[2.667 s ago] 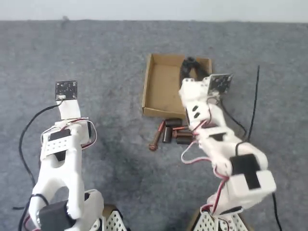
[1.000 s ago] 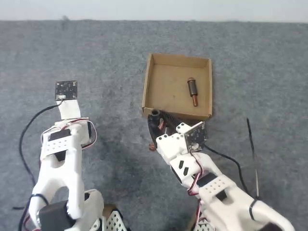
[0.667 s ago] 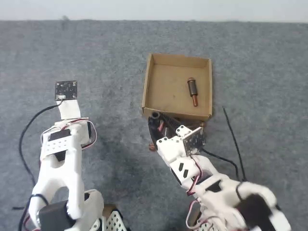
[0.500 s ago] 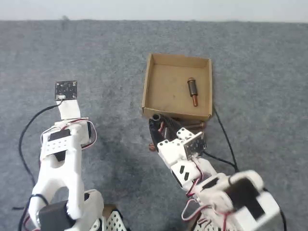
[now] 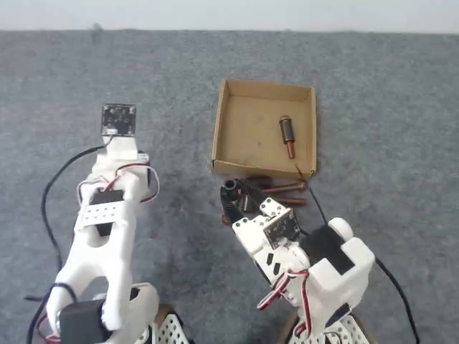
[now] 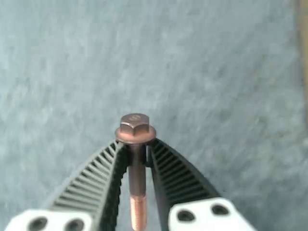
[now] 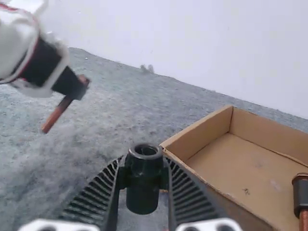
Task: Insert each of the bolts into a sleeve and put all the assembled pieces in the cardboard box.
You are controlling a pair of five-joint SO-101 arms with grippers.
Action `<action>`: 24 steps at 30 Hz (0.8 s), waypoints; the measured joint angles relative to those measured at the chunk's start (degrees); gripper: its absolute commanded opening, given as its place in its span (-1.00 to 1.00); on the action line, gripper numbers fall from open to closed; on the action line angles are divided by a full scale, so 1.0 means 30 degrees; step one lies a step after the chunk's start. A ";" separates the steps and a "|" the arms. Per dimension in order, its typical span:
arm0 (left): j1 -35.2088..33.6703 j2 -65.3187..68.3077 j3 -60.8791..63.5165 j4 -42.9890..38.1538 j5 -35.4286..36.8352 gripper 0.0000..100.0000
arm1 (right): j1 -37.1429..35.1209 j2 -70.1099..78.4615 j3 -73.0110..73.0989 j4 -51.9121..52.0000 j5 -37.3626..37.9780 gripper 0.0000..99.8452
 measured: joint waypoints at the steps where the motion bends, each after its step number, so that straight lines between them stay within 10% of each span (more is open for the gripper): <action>1: 0.0264 0.0000 0.0000 -0.0469 0.0000 -0.98 | -0.0029 0.0029 0.0000 -0.0029 0.0000 -0.99; 18: 0.4249 -0.0381 0.0147 -0.6857 0.0059 -0.98 | -0.0293 0.0029 -0.0059 -0.0029 0.0000 -0.99; 24: 0.6183 -0.4454 0.2549 -0.7531 0.3429 -0.98 | -0.0293 0.0029 -0.0059 -0.0029 0.0000 -0.99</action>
